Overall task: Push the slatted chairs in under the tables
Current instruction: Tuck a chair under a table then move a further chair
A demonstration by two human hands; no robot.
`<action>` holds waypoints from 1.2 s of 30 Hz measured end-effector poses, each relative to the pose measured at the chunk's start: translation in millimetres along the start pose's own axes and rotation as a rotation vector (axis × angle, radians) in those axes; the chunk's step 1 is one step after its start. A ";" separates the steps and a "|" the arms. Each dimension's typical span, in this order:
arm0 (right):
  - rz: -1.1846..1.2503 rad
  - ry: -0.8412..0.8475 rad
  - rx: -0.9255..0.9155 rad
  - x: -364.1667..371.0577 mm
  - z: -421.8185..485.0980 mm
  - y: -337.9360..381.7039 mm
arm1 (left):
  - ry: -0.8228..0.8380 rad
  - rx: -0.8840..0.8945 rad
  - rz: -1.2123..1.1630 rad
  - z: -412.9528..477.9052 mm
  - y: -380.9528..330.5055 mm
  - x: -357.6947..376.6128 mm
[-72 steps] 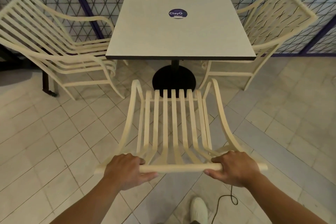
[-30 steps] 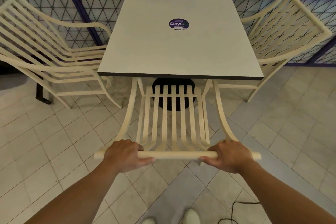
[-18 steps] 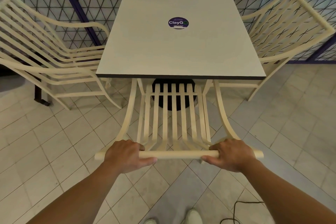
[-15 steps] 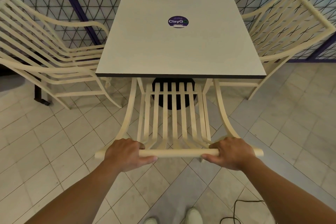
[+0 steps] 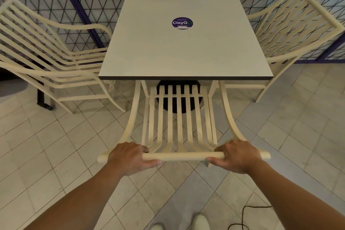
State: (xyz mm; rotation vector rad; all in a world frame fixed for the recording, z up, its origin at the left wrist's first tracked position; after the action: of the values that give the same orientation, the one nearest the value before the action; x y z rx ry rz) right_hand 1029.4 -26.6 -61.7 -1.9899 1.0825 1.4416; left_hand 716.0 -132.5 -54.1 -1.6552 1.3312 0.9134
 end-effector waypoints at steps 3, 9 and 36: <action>0.002 0.011 -0.002 -0.6 -1.1 0.9 | 0.038 -0.009 0.005 -0.4 1.1 2.4; 0.039 0.030 -0.017 -0.6 -2.1 3.6 | 0.036 0.012 0.008 -1.9 0.5 2.5; 0.035 0.043 0.003 6.0 -16.9 17.5 | 0.048 -0.005 -0.072 -20.8 5.3 9.3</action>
State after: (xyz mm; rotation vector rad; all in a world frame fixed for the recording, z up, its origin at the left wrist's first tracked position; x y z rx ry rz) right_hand 1026.0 -51.3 -59.9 -2.0184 1.1422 1.4193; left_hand 713.5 -155.7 -54.6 -1.7273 1.2931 0.8400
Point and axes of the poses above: each hand's wrist, its own z-axis towards the middle knuckle, its own x-axis out of the palm, y = z × x, the point moved 7 cm from there along z, towards the middle knuckle, and after that the axes turned 4 degrees about -z, right-handed, at the moved point
